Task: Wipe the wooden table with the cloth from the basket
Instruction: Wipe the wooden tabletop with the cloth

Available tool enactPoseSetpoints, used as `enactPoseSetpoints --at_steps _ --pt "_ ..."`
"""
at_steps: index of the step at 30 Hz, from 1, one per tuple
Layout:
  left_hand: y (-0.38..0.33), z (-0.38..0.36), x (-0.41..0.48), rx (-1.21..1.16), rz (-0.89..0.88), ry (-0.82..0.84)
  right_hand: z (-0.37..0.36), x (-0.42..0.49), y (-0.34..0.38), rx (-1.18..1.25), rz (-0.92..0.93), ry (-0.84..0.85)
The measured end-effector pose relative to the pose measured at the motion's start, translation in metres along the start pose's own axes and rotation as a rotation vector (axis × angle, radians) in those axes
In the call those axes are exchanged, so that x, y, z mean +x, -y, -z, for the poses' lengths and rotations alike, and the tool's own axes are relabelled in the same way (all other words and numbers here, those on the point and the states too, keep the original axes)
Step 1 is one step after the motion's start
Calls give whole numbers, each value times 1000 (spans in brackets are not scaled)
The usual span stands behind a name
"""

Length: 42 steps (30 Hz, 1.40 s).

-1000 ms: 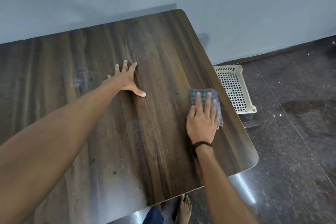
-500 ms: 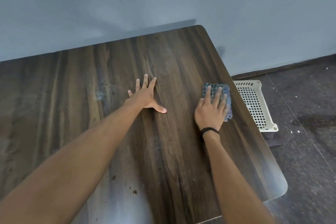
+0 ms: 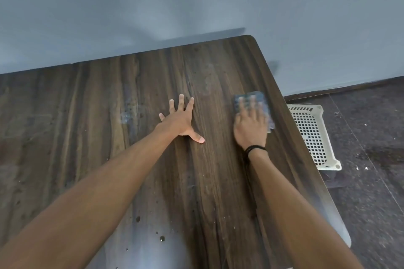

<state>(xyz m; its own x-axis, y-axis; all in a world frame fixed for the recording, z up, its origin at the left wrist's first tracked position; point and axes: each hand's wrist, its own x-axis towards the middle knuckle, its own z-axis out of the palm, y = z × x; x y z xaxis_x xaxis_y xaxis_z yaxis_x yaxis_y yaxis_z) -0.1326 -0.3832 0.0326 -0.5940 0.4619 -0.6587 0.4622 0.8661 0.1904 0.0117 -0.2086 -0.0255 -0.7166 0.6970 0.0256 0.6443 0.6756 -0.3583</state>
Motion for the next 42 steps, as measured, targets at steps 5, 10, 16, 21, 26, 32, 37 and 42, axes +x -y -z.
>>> enactPoseSetpoints --at_steps 5,10,16,21,26,32,37,42 --pt "-2 2 4 25 11 31 2 22 9 38 -182 -34" --pt "-11 37 34 -19 14 -86 -11 47 22 32 -20 5" --pt "1 79 67 0 58 -132 -15 73 22 6 197 73" --pt "12 91 84 -24 170 -114 -16 84 29 -10 135 50" --pt "17 98 102 -33 103 -102 -17 111 37 15 -46 42" --pt "10 112 118 0 46 -68 -18 138 47 -6 31 115" --pt "13 109 120 -12 23 -92 -26 148 57 18 78 76" --pt "12 107 120 -30 9 -102 -36 157 72 -17 334 108"
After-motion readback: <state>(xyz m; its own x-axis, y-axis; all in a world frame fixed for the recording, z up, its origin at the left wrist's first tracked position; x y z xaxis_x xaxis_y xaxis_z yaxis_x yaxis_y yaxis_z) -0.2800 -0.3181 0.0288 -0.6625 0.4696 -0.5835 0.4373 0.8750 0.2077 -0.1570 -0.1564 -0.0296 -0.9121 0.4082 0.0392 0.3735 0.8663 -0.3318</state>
